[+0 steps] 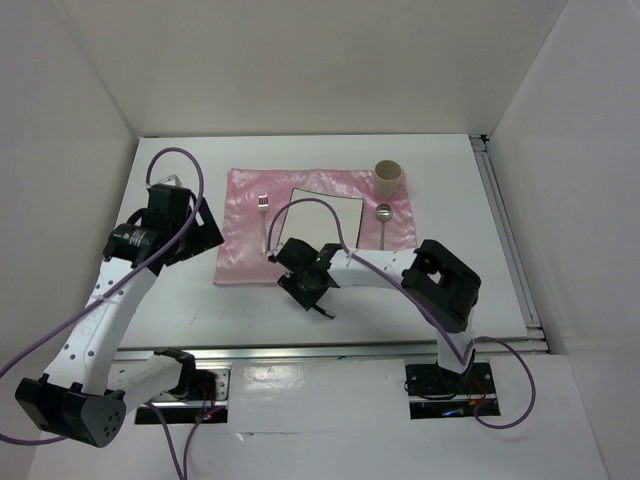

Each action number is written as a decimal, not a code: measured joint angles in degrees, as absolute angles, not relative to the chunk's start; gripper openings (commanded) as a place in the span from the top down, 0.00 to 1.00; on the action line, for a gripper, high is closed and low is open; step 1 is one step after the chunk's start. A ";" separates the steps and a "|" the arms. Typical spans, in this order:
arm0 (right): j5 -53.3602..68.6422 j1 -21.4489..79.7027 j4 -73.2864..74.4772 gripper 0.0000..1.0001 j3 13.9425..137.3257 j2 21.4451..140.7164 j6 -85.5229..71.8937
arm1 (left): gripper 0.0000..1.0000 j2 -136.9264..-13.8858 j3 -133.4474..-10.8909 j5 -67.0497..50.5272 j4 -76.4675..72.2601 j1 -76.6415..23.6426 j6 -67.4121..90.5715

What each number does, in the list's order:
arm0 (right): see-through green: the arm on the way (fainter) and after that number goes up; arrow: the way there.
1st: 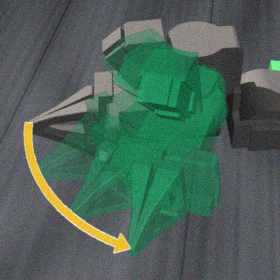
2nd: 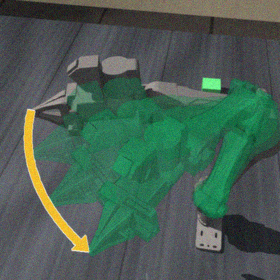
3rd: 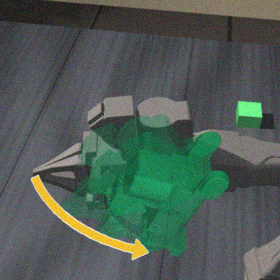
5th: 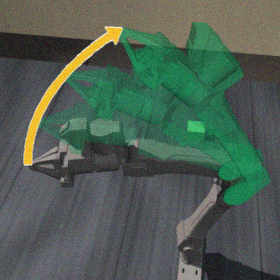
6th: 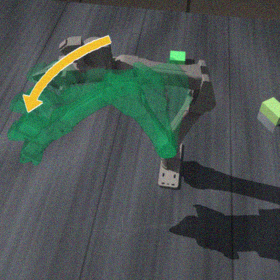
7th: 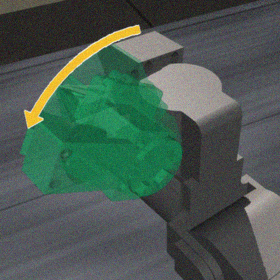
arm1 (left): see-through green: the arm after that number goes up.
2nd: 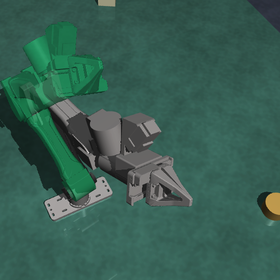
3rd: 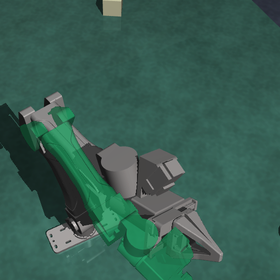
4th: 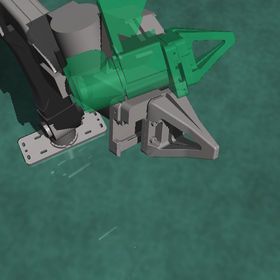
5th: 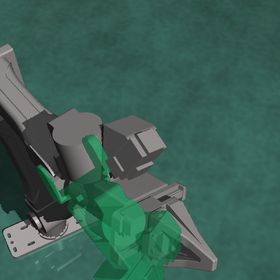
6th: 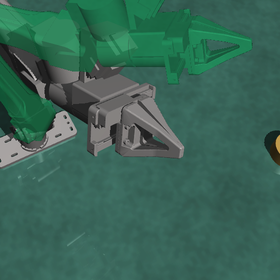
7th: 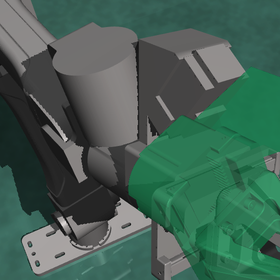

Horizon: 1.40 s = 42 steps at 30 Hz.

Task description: Set the dinner table for one person

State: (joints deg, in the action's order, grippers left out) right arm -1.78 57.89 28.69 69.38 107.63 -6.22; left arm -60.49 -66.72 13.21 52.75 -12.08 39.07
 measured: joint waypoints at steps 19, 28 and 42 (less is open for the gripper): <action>-6.31 62.50 25.63 1.00 66.81 106.21 2.52 | 0.08 -60.07 -66.72 13.19 52.77 -12.08 39.07; -6.24 63.57 26.06 1.00 62.83 102.76 3.38 | 0.08 -60.29 -66.72 13.19 52.73 -12.08 39.07; -8.62 65.49 31.05 1.00 61.49 98.50 3.73 | 0.08 -60.29 -66.72 13.19 52.73 -12.08 39.07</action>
State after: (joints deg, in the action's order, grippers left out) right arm -8.62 65.49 31.05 61.49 98.50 3.73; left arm -60.29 -66.72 13.19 52.73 -12.08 39.07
